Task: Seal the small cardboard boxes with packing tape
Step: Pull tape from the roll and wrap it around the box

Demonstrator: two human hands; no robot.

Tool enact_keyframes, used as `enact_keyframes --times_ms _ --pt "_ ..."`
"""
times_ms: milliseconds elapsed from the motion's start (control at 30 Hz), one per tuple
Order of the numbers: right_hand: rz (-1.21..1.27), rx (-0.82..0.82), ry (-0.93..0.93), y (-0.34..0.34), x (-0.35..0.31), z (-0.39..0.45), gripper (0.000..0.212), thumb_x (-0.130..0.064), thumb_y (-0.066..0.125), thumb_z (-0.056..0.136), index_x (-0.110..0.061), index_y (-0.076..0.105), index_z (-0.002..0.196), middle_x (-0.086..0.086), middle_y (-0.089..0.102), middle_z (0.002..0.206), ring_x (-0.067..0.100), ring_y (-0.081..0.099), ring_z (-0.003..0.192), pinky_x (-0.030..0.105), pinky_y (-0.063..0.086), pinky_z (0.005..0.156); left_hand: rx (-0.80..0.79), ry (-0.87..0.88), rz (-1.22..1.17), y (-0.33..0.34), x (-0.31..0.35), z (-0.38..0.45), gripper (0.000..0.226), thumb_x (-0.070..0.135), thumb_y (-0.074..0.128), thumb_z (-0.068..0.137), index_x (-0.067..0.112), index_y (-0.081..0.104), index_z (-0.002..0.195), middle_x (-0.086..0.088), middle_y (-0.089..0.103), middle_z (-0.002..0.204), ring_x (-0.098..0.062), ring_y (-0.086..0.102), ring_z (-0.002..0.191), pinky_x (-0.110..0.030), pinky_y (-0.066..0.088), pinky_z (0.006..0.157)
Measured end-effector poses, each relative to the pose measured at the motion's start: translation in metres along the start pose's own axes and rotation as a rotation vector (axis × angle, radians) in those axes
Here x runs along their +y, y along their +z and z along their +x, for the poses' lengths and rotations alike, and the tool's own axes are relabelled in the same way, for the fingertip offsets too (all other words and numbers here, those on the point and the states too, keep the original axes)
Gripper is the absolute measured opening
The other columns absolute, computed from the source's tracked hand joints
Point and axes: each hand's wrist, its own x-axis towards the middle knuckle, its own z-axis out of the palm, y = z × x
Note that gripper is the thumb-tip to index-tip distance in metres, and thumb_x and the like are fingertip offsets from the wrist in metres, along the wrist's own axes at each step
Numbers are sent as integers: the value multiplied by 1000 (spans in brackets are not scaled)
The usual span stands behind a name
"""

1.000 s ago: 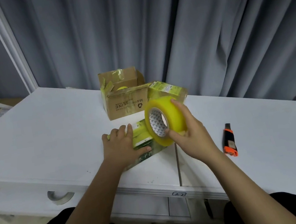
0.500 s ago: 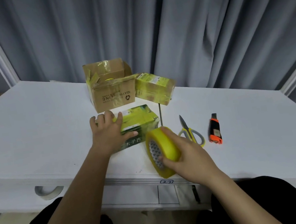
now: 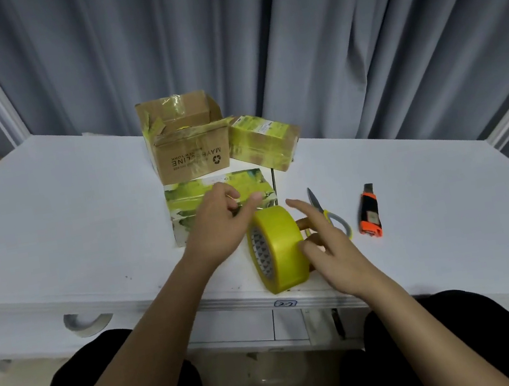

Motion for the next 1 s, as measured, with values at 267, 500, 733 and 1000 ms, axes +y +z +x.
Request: enact_keyframes --times_ms 267,500,733,1000 --pt "194 146 -51 -16 26 46 32 -13 41 100 -29 52 126 0 61 111 11 62 88 26 51 70 -192 -289 -393 13 8 -21 41 45 70 80 18 43 94 2 64 74 -4 63 57 -14 46 49" --pt "-803 -256 -232 -19 46 119 78 -29 67 88 -34 21 150 -3 6 161 19 3 148 44 18 117 -223 -429 -597 12 10 -31 31 36 64 87 17 42 99 -7 61 86 -11 64 64 -21 54 57" --pt "-1021 27 -394 -11 58 119 54 -37 57 93 -15 45 141 17 47 138 30 41 130 40 21 113 -74 -363 -479 -2 1 -23 4 35 53 94 32 51 95 -1 63 88 -6 64 68 -23 51 62" --pt "-898 62 -371 -1 56 130 57 -35 65 85 -9 49 133 19 36 148 35 29 138 45 25 112 5 -248 -316 -31 -8 18 14 26 53 95 33 64 90 11 64 98 -5 62 77 -16 47 59"
